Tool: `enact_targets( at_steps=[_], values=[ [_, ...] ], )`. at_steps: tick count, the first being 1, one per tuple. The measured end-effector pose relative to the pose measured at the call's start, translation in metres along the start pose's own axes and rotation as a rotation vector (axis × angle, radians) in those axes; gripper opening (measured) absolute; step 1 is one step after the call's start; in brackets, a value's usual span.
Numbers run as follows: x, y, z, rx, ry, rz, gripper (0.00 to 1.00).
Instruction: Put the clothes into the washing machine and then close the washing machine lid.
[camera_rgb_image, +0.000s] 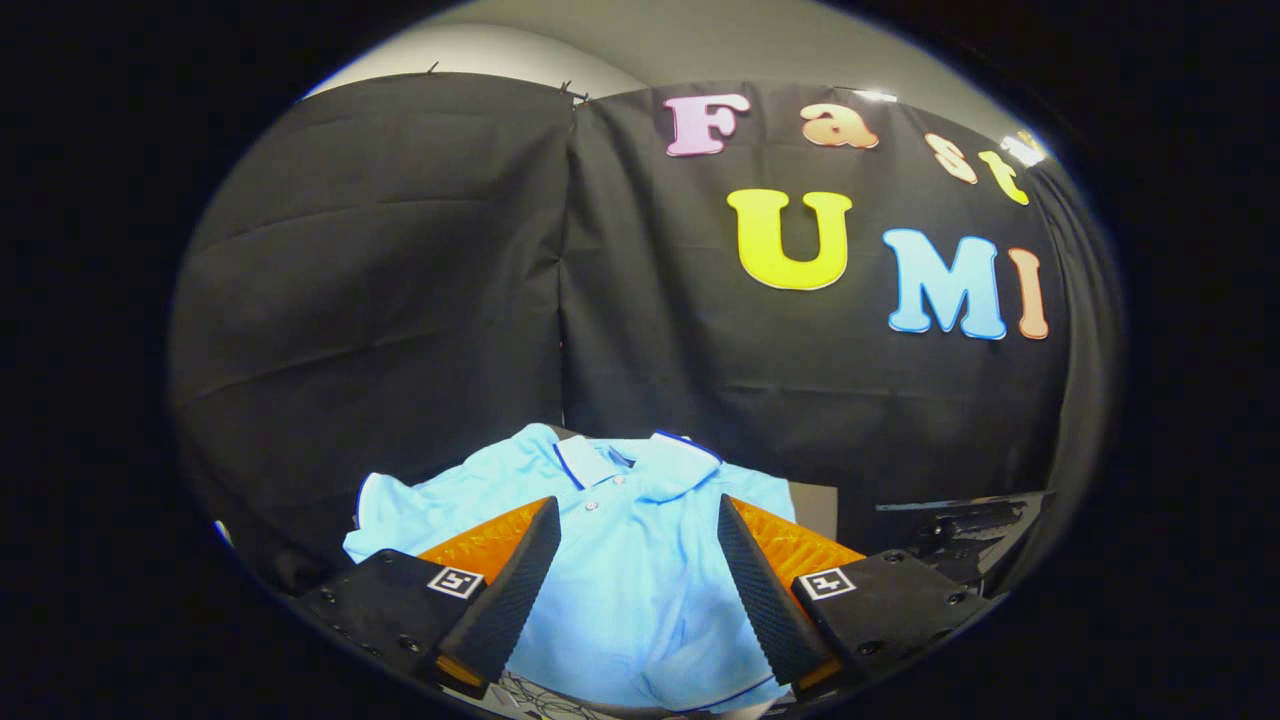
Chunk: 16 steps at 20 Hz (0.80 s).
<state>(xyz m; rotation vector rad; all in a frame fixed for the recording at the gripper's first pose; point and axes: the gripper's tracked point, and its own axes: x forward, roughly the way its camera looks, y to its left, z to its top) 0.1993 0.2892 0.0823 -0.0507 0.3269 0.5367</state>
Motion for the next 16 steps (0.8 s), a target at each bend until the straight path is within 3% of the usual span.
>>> enact_targets(
  at_steps=[9, 16],
  values=[
    [0.058, 0.012, -0.014, -0.022, 0.158, 0.049, 0.98],
    [0.07, 0.017, -0.046, -0.002, 0.302, 0.072, 0.97]
  ],
)
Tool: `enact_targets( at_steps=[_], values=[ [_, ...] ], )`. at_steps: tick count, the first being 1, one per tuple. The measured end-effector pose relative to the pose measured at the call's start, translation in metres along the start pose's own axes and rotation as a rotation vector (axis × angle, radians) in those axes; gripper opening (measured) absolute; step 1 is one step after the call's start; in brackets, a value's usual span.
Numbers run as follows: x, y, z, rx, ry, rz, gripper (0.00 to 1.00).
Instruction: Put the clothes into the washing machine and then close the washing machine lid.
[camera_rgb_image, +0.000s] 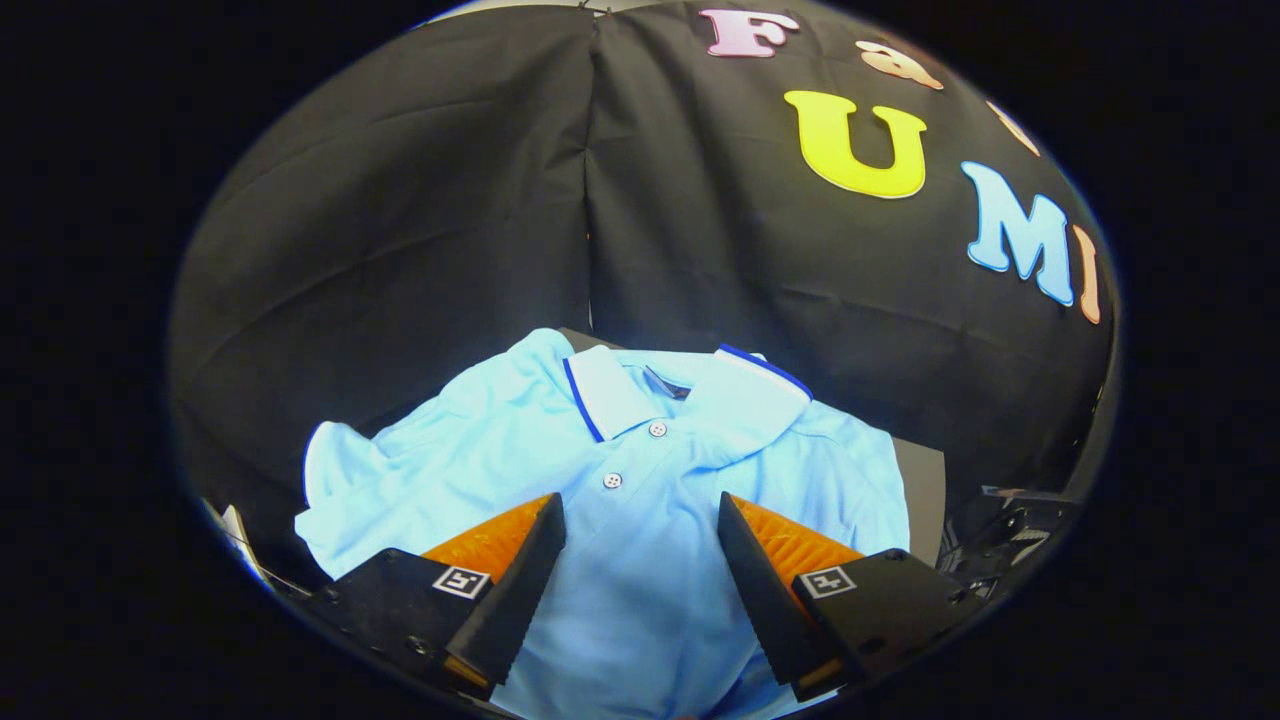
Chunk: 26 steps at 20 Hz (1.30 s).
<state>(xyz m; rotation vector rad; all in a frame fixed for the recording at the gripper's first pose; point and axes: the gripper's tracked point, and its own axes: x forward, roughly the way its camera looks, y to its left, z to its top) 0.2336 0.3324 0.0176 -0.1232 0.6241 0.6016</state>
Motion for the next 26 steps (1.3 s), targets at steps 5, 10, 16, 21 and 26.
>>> enact_targets(
  at_steps=[5, 10, 16, 21, 26],
  values=[
    [0.003, -0.002, 0.0, 0.034, 0.043, 0.034, 0.95],
    [0.007, 0.019, -0.003, 0.16, 0.083, 0.156, 0.39],
    [0.002, 0.017, -0.002, 0.229, 0.048, 0.193, 0.02],
    [-0.019, 0.014, 0.01, 0.139, -0.062, 0.146, 0.02],
    [-0.049, 0.007, 0.023, 0.128, -0.144, 0.142, 0.01]
  ],
)
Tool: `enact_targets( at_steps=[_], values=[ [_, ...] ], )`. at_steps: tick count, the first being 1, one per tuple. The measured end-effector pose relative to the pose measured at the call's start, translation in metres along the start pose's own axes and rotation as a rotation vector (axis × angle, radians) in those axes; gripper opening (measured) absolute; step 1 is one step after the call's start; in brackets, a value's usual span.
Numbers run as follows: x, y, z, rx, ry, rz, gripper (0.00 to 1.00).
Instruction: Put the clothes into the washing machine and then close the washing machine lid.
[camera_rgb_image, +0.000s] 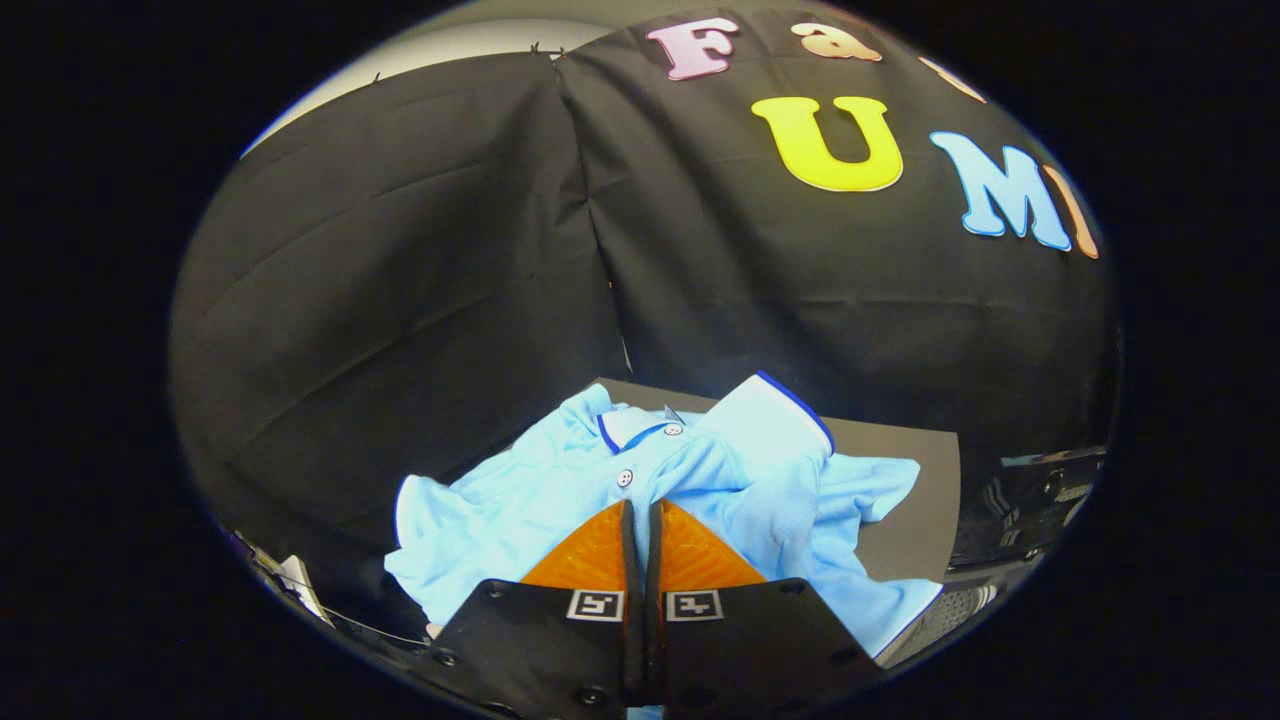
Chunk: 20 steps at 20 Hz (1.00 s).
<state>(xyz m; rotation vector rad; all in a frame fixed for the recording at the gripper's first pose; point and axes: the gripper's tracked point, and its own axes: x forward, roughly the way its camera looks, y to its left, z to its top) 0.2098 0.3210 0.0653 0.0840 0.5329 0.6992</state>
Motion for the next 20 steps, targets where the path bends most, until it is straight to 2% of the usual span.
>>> enact_targets(
  at_steps=[6, 20],
  values=[
    [-0.037, -0.019, 0.013, -0.028, -0.066, -0.037, 0.01],
    [-0.11, -0.114, 0.03, 0.008, -0.187, -0.193, 0.01]
  ],
)
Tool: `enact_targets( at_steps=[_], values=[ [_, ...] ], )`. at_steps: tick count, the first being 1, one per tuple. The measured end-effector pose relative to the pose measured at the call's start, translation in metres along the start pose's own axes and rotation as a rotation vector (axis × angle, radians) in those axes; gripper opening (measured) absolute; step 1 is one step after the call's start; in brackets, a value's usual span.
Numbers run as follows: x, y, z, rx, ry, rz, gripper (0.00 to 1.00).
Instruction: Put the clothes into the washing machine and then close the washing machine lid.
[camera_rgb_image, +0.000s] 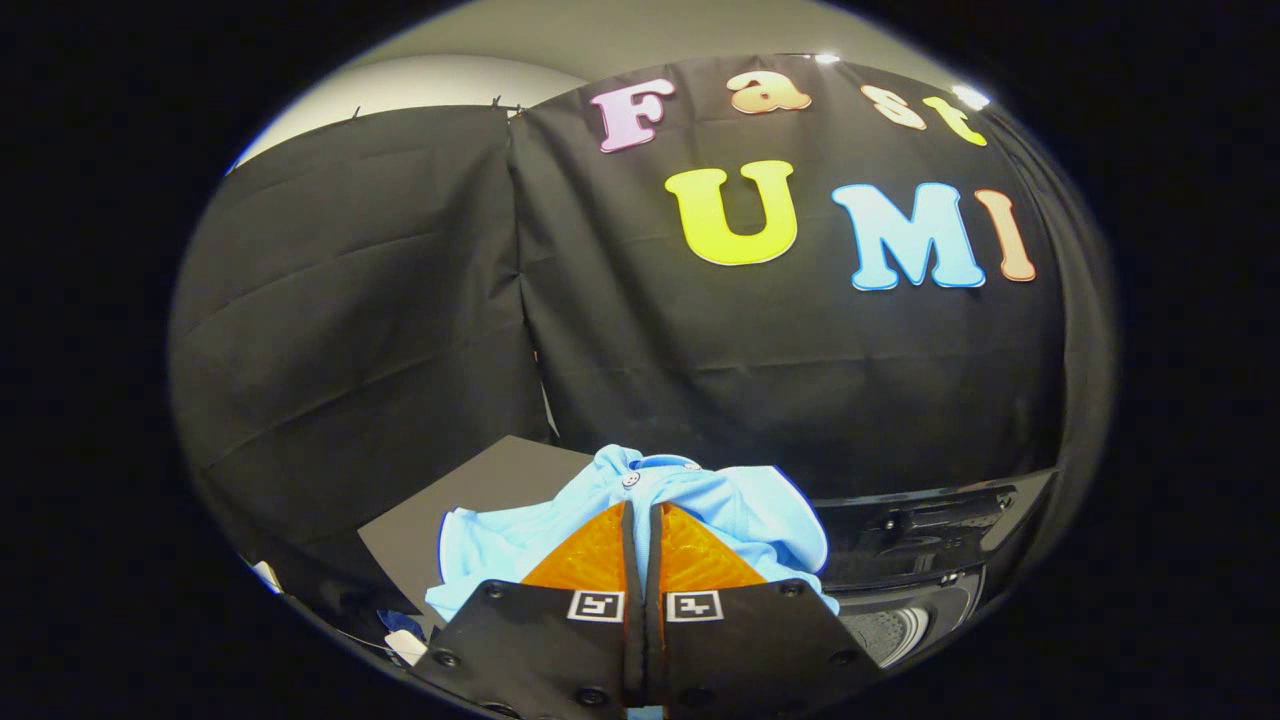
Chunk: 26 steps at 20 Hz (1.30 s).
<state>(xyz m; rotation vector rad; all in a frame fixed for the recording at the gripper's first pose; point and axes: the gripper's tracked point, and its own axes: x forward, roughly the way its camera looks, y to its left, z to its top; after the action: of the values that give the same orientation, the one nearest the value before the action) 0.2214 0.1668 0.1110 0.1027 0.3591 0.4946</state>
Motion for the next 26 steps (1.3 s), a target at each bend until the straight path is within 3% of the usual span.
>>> enact_targets(
  at_steps=[26],
  values=[
    [-0.074, -0.156, -0.038, 0.087, -0.003, -0.26, 0.01]
  ],
)
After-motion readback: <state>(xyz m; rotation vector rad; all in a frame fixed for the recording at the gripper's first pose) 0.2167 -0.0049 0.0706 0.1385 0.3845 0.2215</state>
